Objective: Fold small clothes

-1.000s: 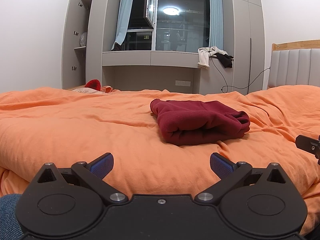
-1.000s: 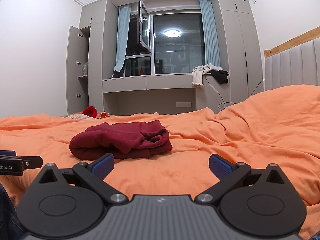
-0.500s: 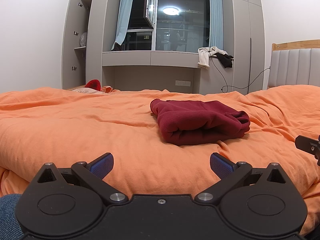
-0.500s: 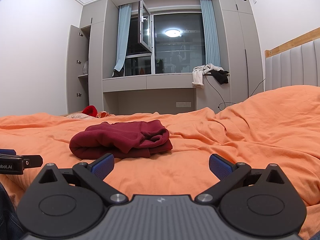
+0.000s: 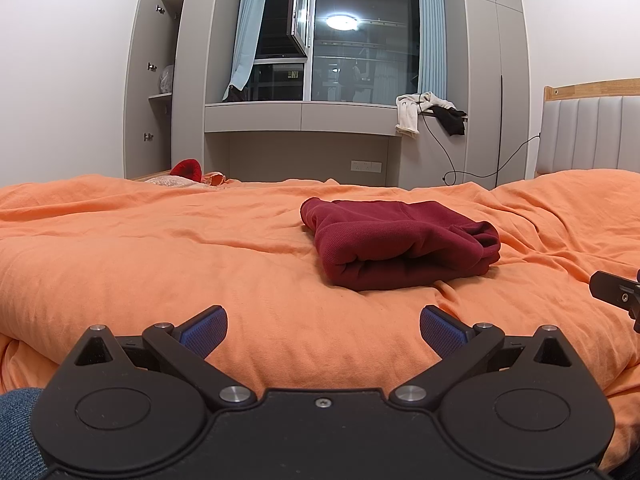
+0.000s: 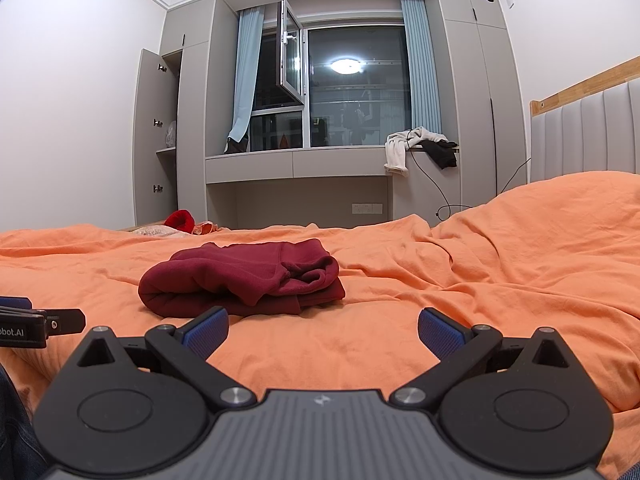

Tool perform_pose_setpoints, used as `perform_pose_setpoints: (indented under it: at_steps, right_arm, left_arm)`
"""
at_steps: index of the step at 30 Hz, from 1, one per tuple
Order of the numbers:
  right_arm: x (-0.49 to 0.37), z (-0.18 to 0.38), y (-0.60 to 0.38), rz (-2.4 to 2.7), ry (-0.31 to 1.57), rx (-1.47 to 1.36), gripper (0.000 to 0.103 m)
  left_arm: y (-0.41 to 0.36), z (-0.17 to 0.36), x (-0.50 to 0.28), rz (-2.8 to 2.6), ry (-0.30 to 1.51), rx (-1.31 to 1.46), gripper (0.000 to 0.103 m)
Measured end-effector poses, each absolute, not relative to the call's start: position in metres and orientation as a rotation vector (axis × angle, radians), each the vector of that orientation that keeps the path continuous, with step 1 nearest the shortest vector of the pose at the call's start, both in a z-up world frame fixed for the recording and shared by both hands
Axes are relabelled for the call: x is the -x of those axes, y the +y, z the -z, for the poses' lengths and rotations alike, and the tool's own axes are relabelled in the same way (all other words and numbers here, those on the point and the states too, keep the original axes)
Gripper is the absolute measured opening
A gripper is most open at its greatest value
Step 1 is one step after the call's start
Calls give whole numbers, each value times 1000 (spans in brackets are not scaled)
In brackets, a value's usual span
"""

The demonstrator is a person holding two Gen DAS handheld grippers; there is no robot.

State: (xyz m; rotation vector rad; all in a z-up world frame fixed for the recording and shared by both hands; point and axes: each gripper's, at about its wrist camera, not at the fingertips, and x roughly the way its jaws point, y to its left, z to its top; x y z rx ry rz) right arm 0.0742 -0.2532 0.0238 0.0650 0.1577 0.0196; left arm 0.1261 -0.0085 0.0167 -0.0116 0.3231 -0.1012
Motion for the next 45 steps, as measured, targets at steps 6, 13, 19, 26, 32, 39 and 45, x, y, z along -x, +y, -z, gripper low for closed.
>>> perform_pose_setpoints:
  at_steps: [6, 13, 19, 26, 32, 39, 45]
  right_arm:
    - [-74, -23, -254, -20, 159, -64, 103]
    - [-74, -24, -253, -20, 159, -63, 103]
    - [-74, -24, -253, -20, 159, -62, 103]
    - [-74, -24, -253, -20, 159, -61, 103]
    - [-74, -24, -253, -20, 160, -61, 103]
    - [-74, -24, -253, -20, 160, -60, 103]
    - [-74, -24, -253, -20, 160, -60, 103]
  left_arm:
    - [-9, -17, -126, 102, 323, 11, 102]
    - [-9, -17, -126, 111, 321, 8, 102]
    - [-9, -17, -127, 121, 326, 1, 102]
    - [-10, -16, -128, 116, 329, -9, 102]
    - [-11, -16, -129, 113, 334, -9, 102]
    - [-11, -16, -130, 112, 335, -10, 102]
    - [-11, -16, -130, 112, 335, -11, 102]
